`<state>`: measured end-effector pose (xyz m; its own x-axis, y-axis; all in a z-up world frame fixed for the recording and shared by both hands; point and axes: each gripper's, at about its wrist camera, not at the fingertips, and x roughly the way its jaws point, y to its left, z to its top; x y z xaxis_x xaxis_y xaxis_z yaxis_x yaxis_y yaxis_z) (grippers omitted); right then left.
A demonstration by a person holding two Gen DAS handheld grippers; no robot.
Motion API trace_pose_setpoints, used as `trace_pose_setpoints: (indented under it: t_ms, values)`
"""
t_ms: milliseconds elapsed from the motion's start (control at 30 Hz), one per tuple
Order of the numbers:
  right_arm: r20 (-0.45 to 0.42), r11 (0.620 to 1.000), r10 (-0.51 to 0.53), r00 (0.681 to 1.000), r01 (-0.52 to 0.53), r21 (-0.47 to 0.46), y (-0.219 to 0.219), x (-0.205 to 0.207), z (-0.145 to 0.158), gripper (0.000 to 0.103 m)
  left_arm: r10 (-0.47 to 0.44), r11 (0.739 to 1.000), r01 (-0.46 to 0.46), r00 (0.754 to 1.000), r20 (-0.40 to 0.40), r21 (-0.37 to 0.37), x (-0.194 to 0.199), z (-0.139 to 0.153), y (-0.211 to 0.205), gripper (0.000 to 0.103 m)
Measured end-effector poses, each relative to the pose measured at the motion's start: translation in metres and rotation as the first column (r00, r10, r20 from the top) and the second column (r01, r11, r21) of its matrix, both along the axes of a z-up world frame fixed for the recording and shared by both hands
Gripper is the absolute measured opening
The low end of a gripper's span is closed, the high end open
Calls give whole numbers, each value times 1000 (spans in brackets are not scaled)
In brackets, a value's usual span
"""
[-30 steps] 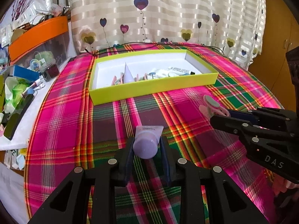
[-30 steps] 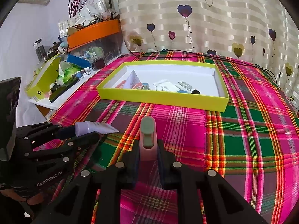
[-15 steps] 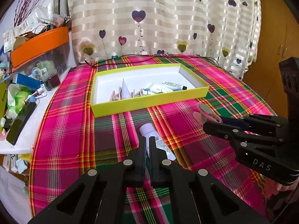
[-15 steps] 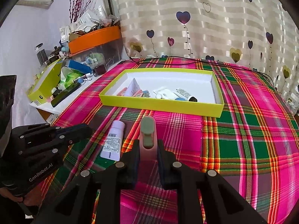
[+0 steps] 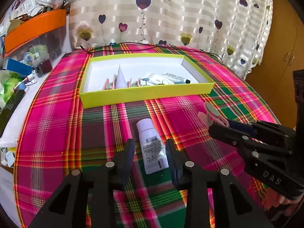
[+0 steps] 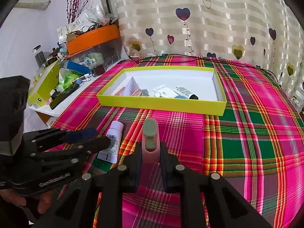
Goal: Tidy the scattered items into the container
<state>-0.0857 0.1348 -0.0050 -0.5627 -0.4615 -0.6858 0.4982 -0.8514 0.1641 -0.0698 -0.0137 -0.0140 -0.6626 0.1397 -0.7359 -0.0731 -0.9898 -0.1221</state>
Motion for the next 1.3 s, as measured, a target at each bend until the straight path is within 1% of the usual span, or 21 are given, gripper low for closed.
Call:
trace_pose_setpoints:
  t_ms: [333,567,633,833,1300]
  values:
    - [13,1000,-10,1000,10,-6,4,-4,-4,18,48,999,-47,997,60,-6,-26,-16,5,35]
    - [17,1000,-12,1000,12,-11,6,-4,-6,18,44,996,-40,998,46,-83,-26,-19,16,35]
    - [18,1000,-13,1000,13,-7,4,-6,-6,18,42,995,-38,998,42,-94,-25,-19,17,31]
    - [14,1000,-15,1000,16,-10,4,-4,-5,18,39,995,-35,999,36,-93,-22,-18,18,31]
    - [-7,1000,-17,1000,17,-17,5,3,2,18,38,994,-39,999,-10,-99,-7,-2,22,31]
